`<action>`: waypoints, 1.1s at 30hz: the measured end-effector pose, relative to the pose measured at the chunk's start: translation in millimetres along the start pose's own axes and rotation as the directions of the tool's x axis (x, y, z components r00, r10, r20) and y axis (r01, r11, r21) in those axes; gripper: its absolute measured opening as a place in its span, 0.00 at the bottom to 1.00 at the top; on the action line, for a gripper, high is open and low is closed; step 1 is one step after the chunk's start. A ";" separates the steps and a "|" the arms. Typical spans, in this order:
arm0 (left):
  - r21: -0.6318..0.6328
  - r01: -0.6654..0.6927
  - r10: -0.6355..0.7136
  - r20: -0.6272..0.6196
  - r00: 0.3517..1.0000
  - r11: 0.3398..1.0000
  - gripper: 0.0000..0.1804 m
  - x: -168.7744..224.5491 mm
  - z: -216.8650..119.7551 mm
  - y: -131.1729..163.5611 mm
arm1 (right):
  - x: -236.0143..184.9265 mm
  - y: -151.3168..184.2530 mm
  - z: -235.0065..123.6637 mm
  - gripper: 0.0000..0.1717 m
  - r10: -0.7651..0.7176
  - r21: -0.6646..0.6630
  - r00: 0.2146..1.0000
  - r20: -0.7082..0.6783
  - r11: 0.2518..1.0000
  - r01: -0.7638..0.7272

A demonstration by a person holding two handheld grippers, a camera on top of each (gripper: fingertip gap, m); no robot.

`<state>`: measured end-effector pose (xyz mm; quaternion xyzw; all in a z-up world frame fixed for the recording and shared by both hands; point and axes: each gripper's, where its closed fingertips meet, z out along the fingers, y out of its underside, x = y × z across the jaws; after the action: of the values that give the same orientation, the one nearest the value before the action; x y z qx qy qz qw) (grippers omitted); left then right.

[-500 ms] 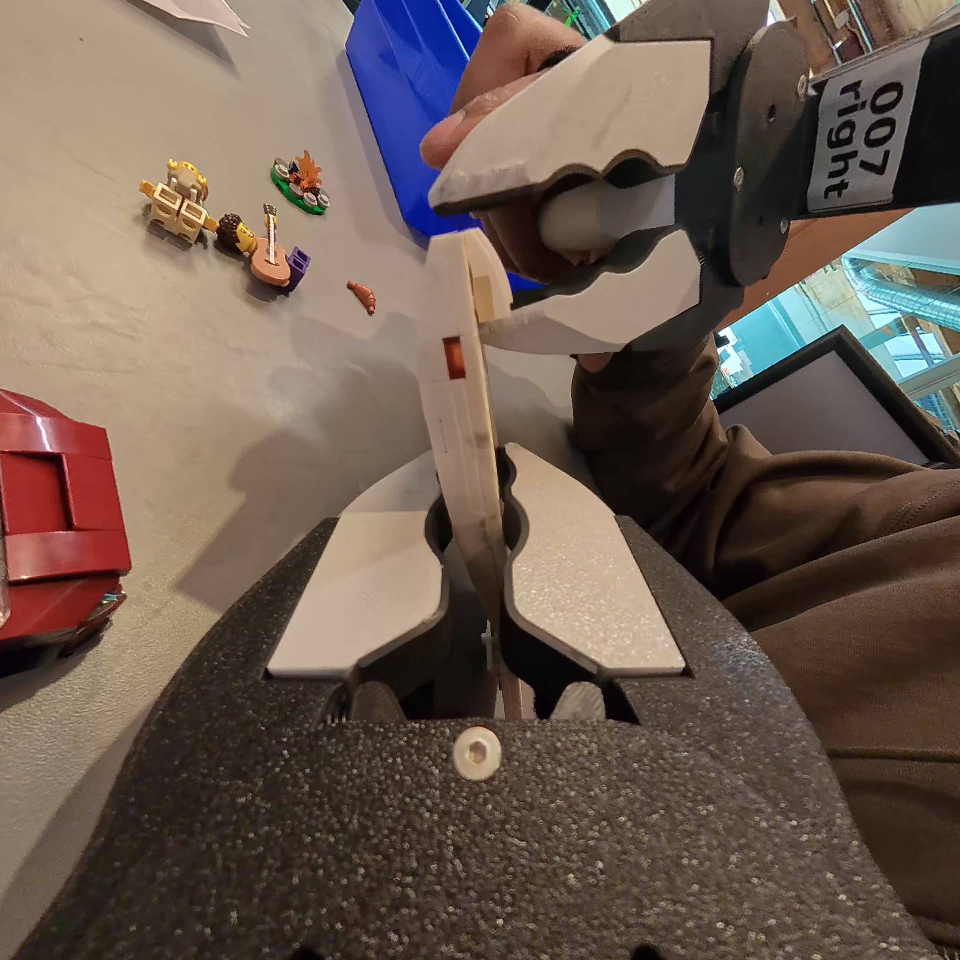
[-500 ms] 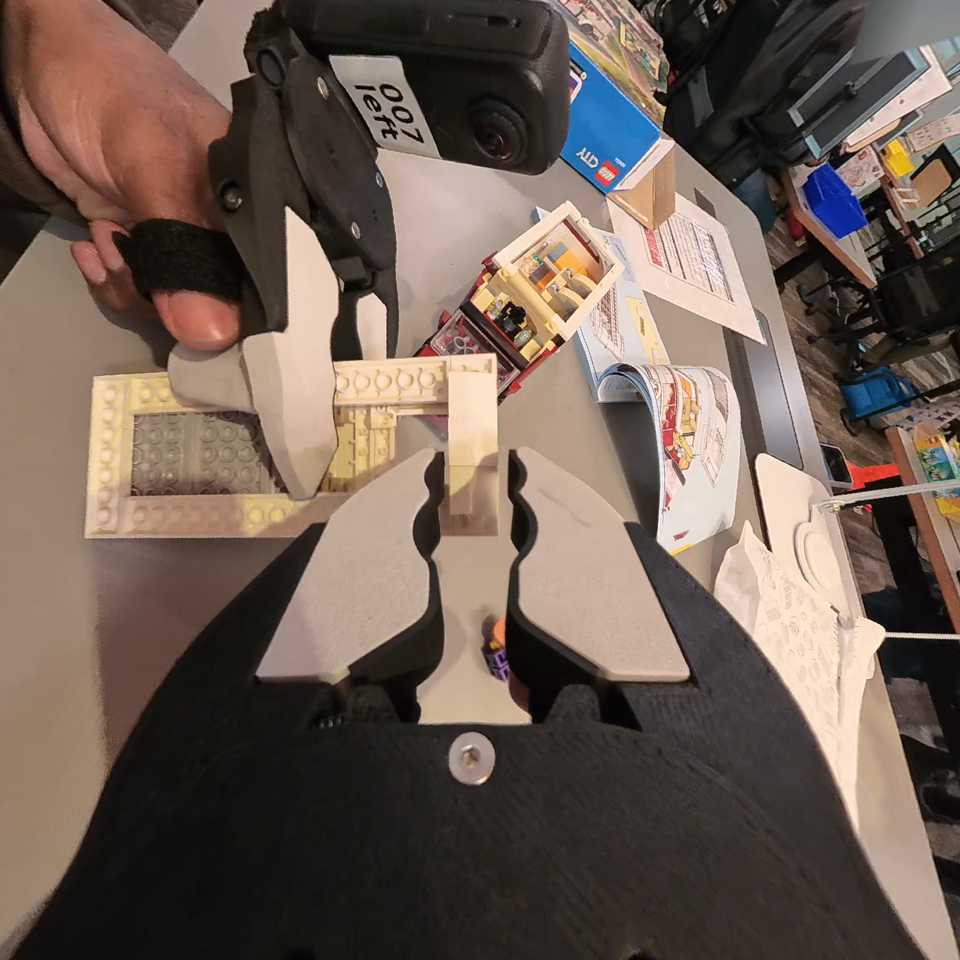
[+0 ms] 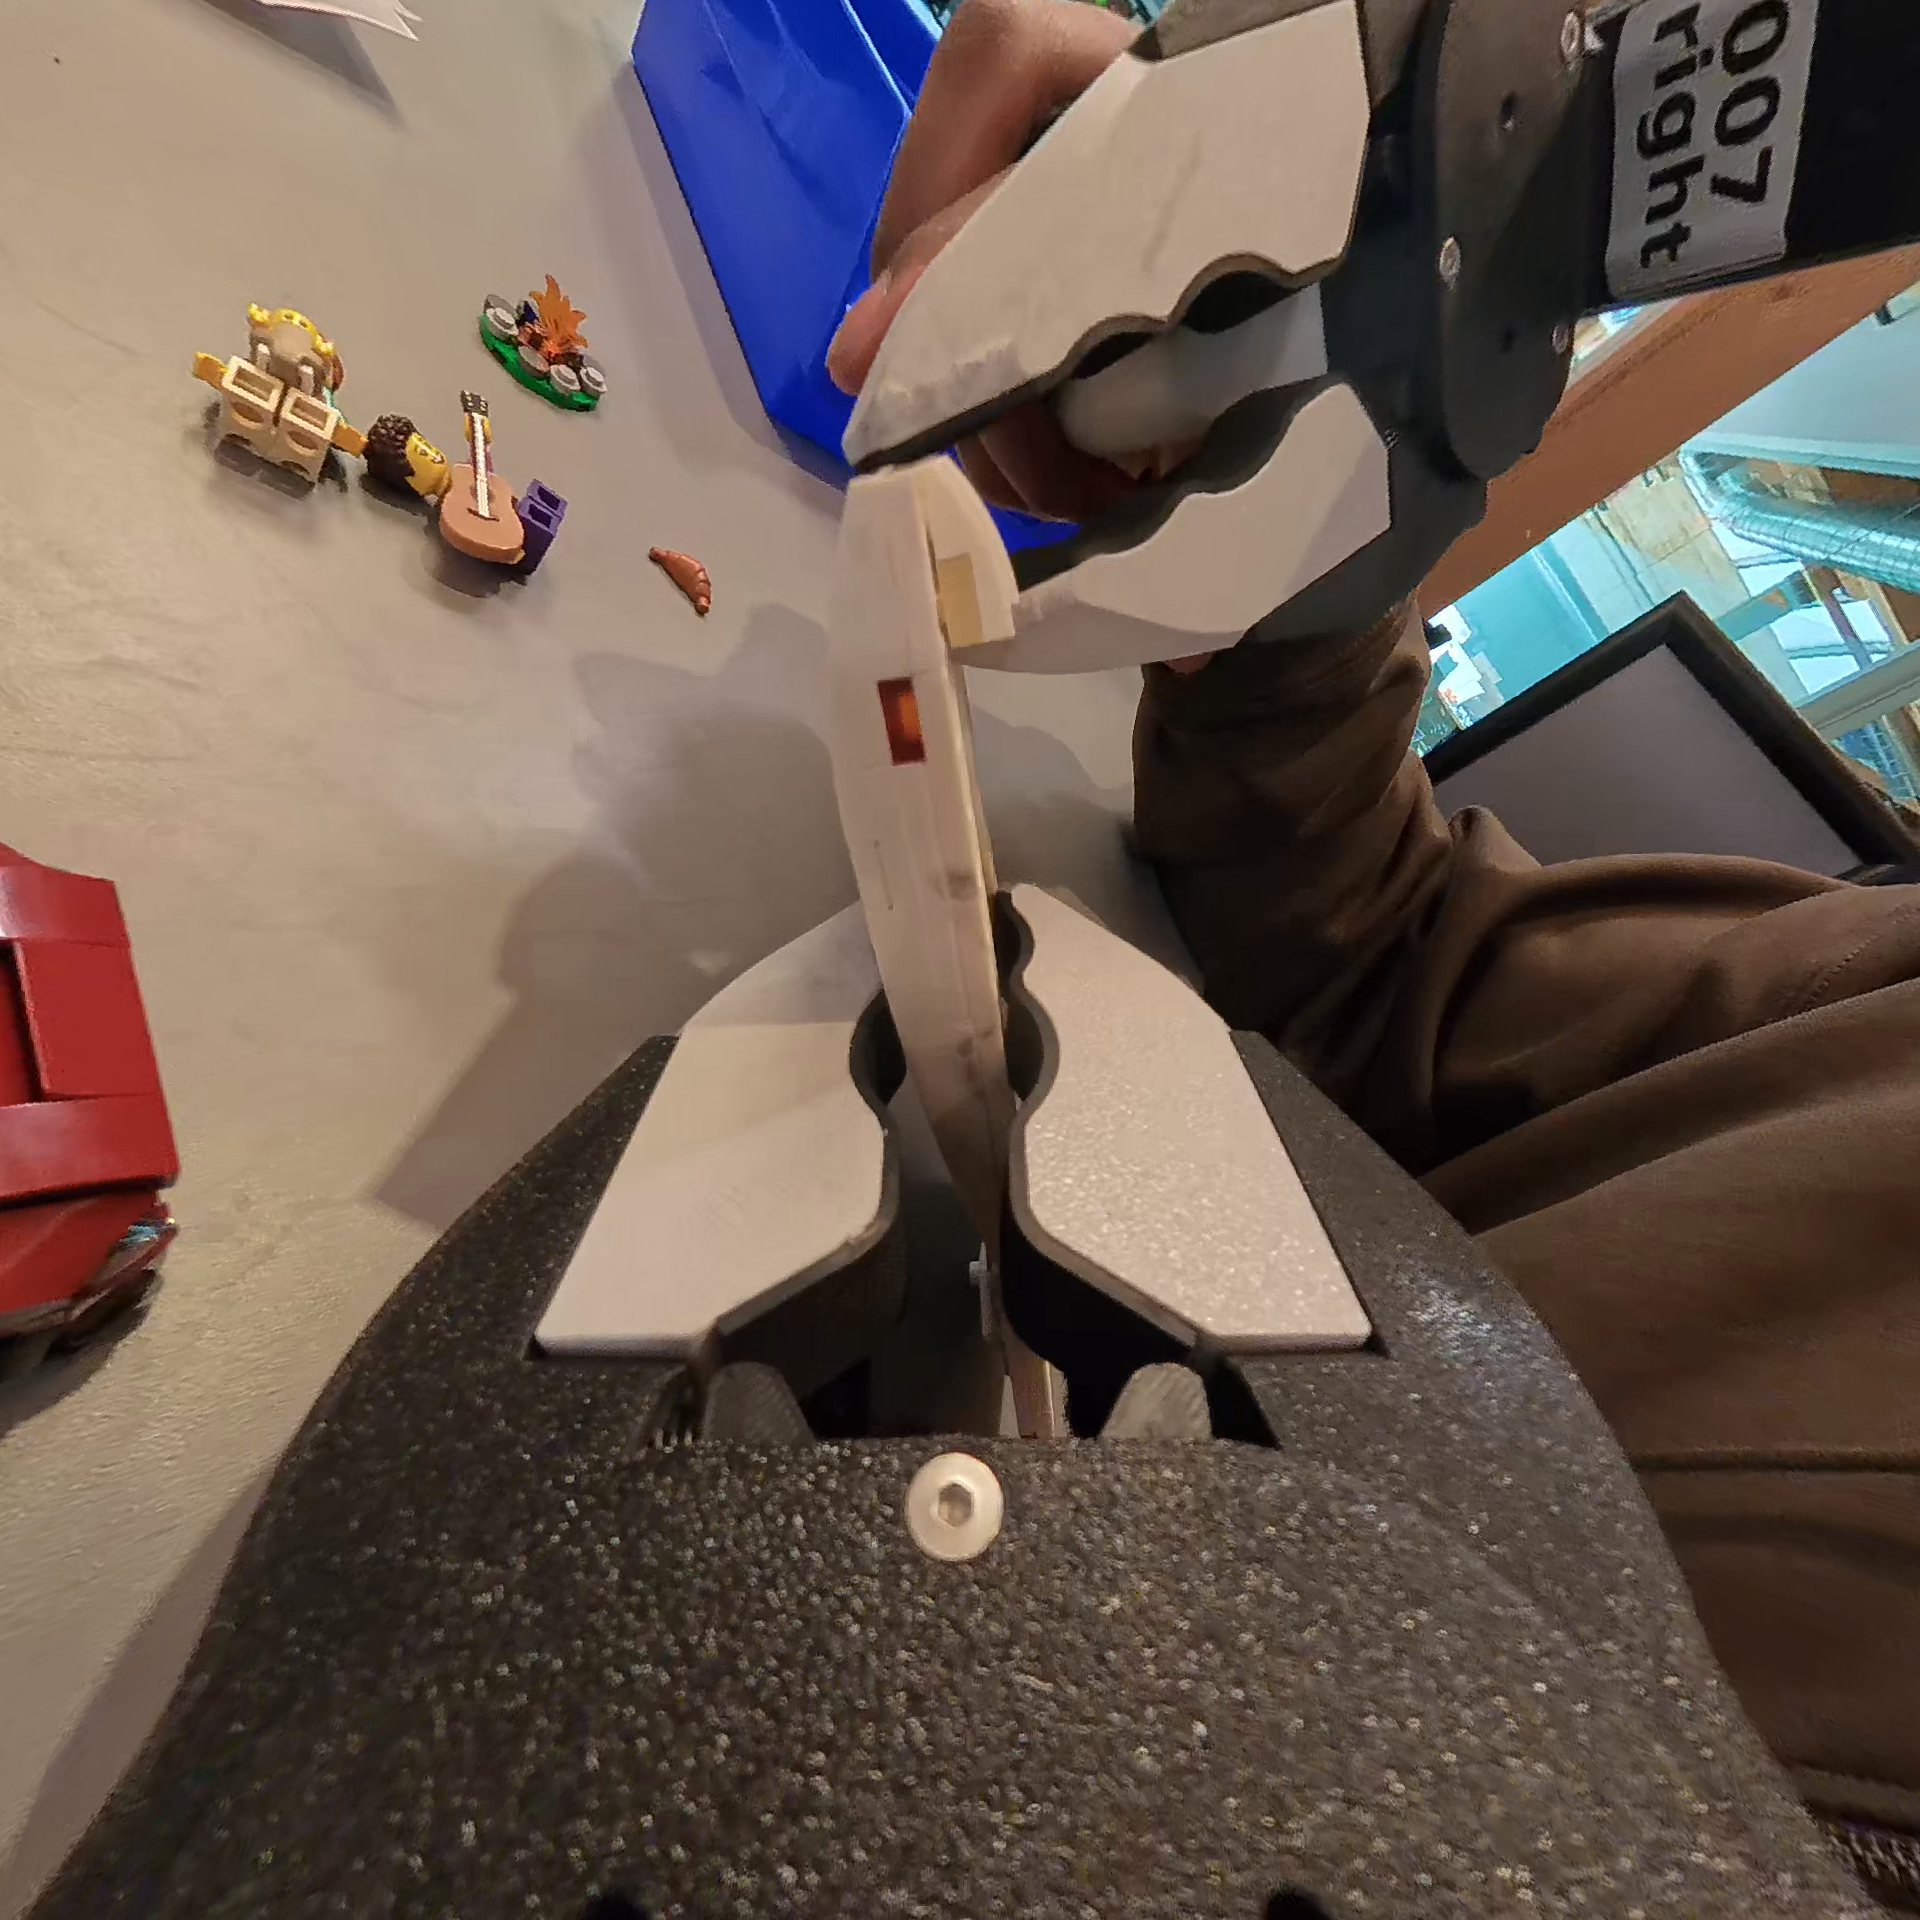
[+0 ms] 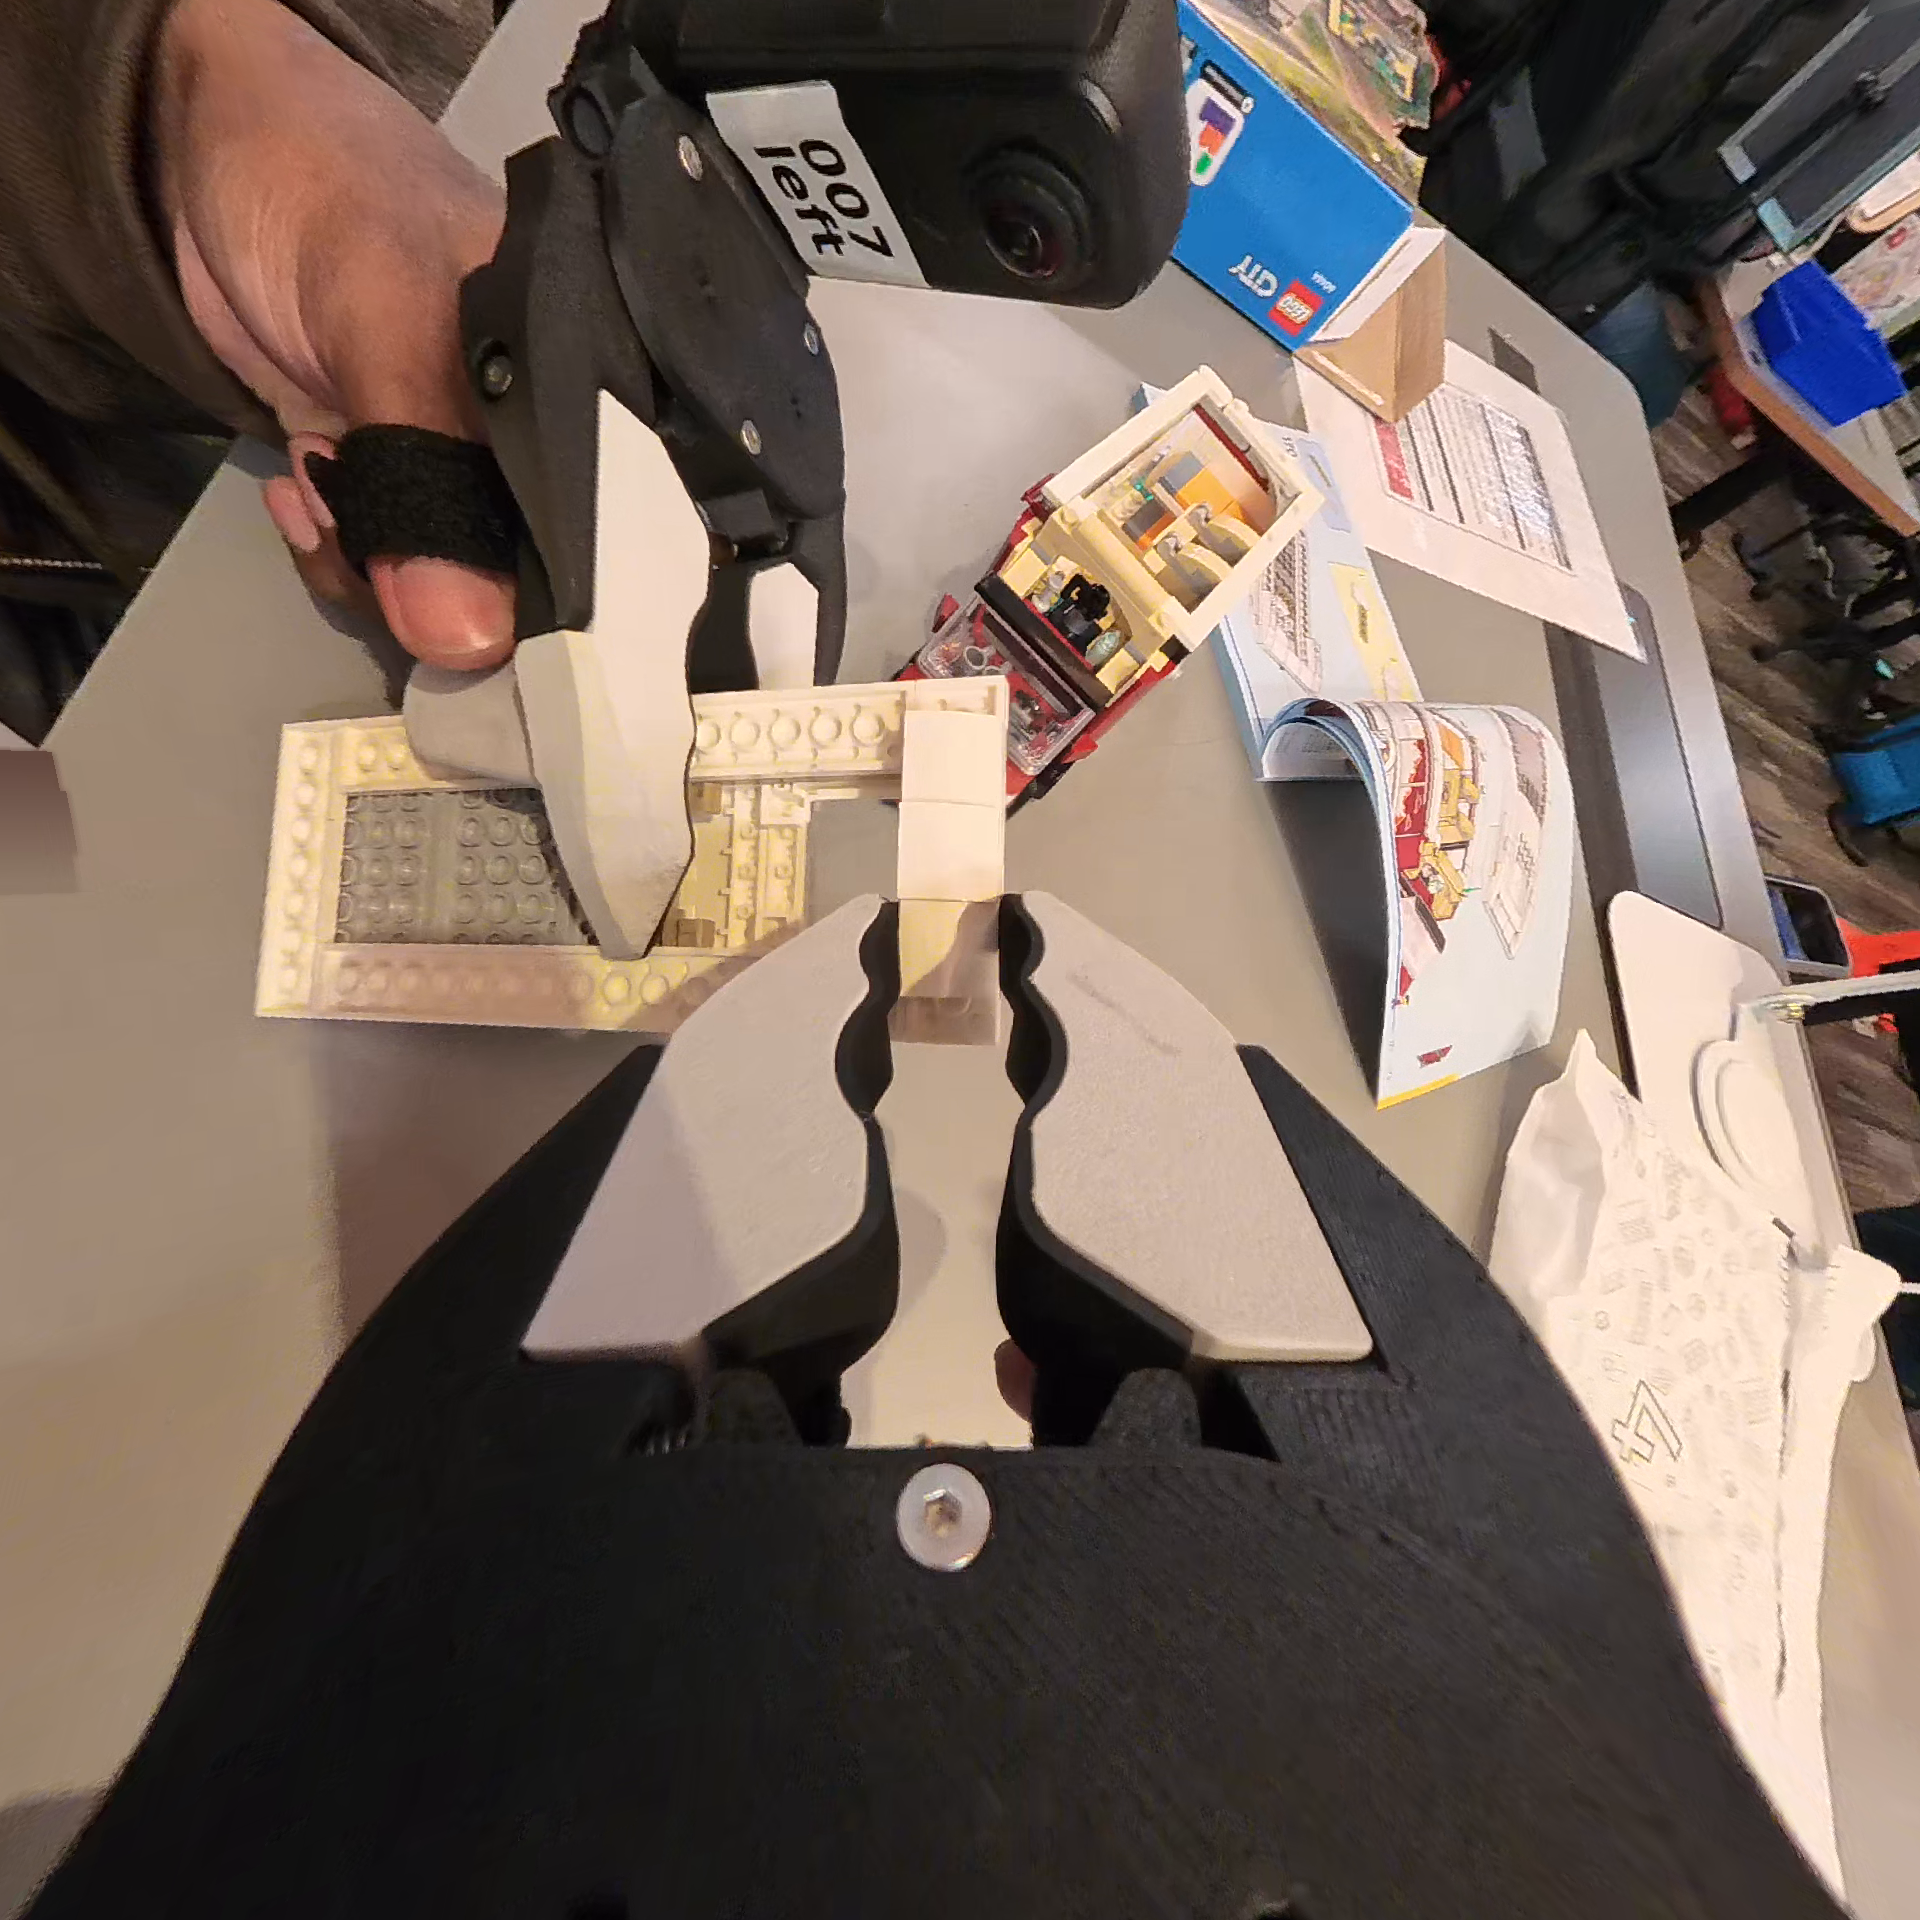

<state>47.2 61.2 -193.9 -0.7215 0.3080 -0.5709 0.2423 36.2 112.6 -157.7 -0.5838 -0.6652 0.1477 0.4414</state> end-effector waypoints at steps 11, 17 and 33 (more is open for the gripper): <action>-0.037 -0.021 0.021 -0.011 1.000 0.999 0.08 3.3 3.1 5.1 | -6.3 2.2 -3.1 0.11 0.037 -0.012 0.995 0.090 0.999 -0.036; -0.043 -0.022 0.021 -0.010 1.000 0.999 0.09 3.4 3.5 5.9 | -7.3 2.7 -2.8 0.11 0.061 -0.001 0.990 0.124 0.998 -0.061; -0.057 -0.021 0.020 -0.015 1.000 0.998 0.09 3.8 4.6 7.5 | -9.8 2.6 -4.5 0.12 0.111 0.025 0.973 0.201 0.993 -0.118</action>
<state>51.0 53.3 -197.7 -0.7207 0.3335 -0.5644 0.2253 40.6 103.0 -161.1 -0.5952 -0.6685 0.2429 0.3739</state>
